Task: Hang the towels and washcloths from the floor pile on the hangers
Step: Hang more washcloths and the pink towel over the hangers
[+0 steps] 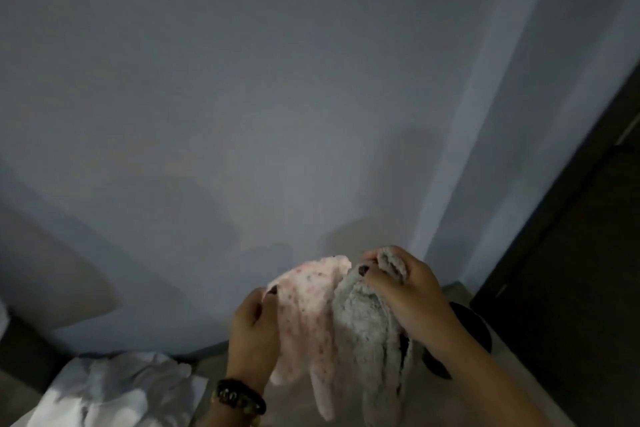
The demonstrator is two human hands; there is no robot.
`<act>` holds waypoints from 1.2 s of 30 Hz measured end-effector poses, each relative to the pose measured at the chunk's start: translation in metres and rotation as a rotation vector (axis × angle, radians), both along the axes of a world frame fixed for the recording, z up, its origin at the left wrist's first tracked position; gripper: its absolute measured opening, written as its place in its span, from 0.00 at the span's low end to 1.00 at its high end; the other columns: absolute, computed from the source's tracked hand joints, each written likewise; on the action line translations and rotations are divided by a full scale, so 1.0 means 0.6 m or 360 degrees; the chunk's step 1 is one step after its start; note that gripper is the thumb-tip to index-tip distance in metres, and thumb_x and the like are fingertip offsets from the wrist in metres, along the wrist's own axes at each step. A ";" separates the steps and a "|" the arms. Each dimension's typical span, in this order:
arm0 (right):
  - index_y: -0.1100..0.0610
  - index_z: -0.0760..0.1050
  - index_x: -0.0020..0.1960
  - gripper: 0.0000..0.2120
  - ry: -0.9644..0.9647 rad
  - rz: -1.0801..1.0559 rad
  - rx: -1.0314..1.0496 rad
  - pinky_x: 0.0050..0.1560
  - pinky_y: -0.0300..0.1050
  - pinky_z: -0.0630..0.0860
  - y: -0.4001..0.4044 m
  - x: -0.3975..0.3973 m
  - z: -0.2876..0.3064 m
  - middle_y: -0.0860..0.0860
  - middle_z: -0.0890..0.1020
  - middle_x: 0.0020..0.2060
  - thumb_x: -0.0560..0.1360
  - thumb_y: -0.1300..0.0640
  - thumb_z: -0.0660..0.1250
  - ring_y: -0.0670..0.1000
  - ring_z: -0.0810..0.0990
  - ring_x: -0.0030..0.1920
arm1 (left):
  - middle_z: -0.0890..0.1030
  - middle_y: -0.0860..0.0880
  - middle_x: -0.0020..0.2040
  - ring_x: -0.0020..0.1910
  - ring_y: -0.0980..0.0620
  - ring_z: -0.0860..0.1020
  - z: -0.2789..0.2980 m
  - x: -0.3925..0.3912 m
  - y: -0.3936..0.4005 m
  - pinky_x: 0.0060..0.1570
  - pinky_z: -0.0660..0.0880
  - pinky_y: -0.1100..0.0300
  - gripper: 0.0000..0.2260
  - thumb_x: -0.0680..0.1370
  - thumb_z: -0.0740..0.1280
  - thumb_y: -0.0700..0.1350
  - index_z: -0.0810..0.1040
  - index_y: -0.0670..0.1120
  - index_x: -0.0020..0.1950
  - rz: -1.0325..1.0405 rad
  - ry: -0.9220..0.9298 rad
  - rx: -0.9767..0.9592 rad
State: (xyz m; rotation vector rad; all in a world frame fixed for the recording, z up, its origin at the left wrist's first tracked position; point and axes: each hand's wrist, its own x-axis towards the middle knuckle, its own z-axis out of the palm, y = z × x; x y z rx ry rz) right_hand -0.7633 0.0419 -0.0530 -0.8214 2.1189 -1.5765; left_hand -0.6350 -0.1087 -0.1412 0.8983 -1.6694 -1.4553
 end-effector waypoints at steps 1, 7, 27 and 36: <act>0.63 0.75 0.49 0.05 -0.0031 -0.0056 -0.0028 0.37 0.32 0.71 0.017 -0.020 0.001 0.58 0.77 0.40 0.74 0.63 0.68 0.51 0.78 0.38 | 0.73 0.48 0.31 0.30 0.56 0.68 0.007 -0.022 0.005 0.32 0.67 0.62 0.15 0.80 0.64 0.43 0.74 0.39 0.35 0.0037 0.0012 0.0020; 0.76 0.64 0.48 0.06 -0.0066 -0.0184 -0.0154 0.34 0.26 0.69 0.090 -0.117 0.011 0.61 0.67 0.38 0.74 0.74 0.61 0.46 0.69 0.35 | 0.63 0.51 0.25 0.27 0.52 0.63 0.047 -0.143 0.046 0.31 0.61 0.60 0.21 0.76 0.70 0.46 0.63 0.43 0.29 -0.0085 0.0159 0.0060; 0.53 0.82 0.48 0.07 0.0439 -0.0527 -0.0067 0.43 0.24 0.72 0.061 -0.587 0.023 0.43 0.83 0.43 0.75 0.63 0.69 0.36 0.79 0.44 | 0.74 0.38 0.32 0.32 0.46 0.72 0.075 -0.619 -0.033 0.35 0.70 0.53 0.23 0.65 0.79 0.55 0.75 0.36 0.37 -0.1013 -0.0068 0.0003; 0.49 0.81 0.45 0.09 0.0438 -0.0492 -0.0021 0.41 0.23 0.71 0.064 -0.747 -0.009 0.40 0.82 0.42 0.70 0.61 0.75 0.32 0.78 0.43 | 0.78 0.45 0.31 0.32 0.51 0.75 0.098 -0.688 -0.029 0.34 0.73 0.57 0.13 0.67 0.78 0.49 0.78 0.43 0.32 -0.0674 -0.0096 0.0084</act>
